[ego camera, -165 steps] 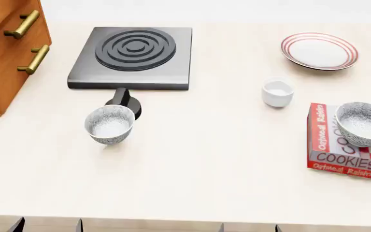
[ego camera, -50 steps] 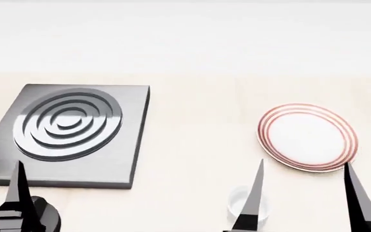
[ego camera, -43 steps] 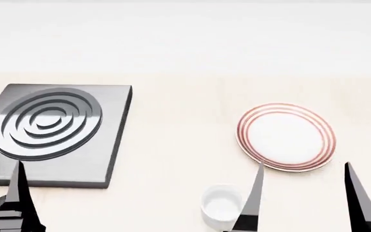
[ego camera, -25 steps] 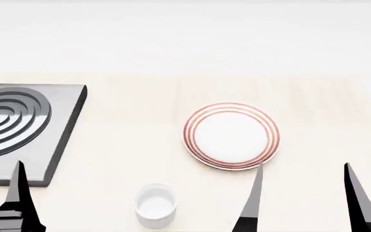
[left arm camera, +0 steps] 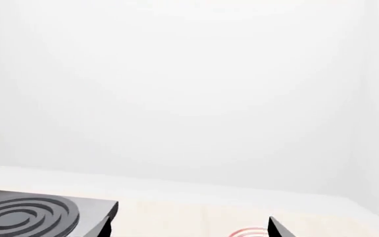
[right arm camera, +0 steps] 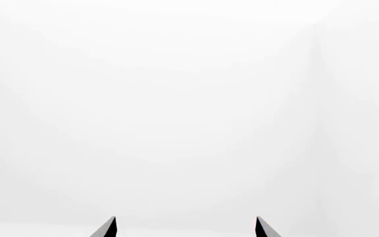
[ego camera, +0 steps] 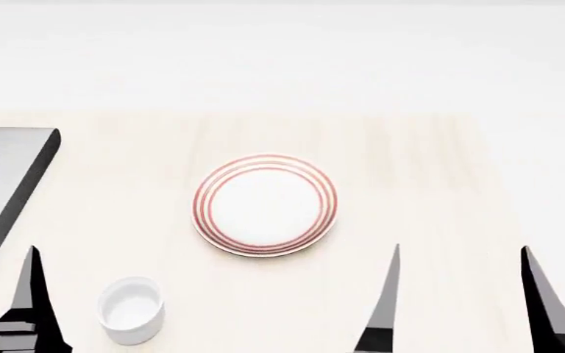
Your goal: Pick the akita bowl on the cookies box and place it on the plate.
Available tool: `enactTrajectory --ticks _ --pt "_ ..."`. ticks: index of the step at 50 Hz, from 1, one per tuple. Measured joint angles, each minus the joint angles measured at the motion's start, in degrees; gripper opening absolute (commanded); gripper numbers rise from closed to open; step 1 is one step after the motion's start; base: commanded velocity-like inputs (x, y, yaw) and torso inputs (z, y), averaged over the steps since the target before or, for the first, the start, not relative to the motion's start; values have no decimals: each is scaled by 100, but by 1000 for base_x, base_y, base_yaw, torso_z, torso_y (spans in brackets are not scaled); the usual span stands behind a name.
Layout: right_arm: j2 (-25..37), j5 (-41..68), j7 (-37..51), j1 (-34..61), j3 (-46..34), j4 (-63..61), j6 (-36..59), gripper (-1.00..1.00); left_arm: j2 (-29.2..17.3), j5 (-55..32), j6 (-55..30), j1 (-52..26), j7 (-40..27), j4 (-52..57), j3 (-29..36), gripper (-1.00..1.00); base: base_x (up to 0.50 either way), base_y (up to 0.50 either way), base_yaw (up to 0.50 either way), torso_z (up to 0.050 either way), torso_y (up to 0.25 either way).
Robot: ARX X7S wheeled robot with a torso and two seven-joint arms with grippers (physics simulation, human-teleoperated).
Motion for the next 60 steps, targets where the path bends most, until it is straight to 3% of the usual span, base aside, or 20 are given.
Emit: enactTrajectory --ticks 30,60 --pt "83 37 73 26 -110 116 -52 100 -61 -163 14 -34 -119 -97 -43 100 0 0 0 0 0" --pt "191 46 194 20 -170 94 -86 100 -155 -286 210 -47 -90 -83 -78 100 14 0 0 50 0"
